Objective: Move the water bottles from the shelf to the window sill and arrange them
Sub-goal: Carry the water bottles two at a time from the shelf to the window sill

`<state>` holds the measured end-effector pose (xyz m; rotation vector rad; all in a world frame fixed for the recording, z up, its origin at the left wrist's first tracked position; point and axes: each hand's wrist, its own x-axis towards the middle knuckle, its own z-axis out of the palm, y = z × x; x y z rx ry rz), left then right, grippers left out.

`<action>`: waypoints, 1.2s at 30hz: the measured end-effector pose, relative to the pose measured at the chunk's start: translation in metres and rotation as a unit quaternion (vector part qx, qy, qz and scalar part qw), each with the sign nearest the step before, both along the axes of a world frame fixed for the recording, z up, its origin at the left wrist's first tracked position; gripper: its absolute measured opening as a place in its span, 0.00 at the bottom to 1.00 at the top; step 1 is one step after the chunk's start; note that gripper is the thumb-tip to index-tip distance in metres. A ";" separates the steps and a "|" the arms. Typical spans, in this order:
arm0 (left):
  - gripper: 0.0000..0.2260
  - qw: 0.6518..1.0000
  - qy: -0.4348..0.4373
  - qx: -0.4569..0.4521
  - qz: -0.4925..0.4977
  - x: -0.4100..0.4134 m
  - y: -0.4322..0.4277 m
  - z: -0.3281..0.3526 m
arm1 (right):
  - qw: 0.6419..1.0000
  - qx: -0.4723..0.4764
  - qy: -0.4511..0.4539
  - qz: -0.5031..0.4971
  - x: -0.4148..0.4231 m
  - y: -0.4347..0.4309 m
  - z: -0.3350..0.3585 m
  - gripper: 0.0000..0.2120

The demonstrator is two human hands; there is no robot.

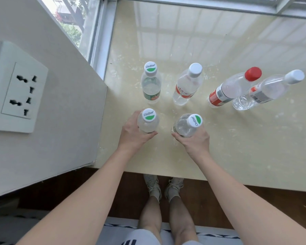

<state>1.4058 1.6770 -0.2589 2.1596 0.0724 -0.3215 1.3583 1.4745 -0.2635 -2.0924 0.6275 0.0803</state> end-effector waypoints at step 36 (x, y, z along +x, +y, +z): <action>0.24 0.864 -0.324 0.375 -0.085 0.034 -0.030 0.329 | 0.833 -0.429 -0.221 0.270 0.054 -0.055 0.329 0.24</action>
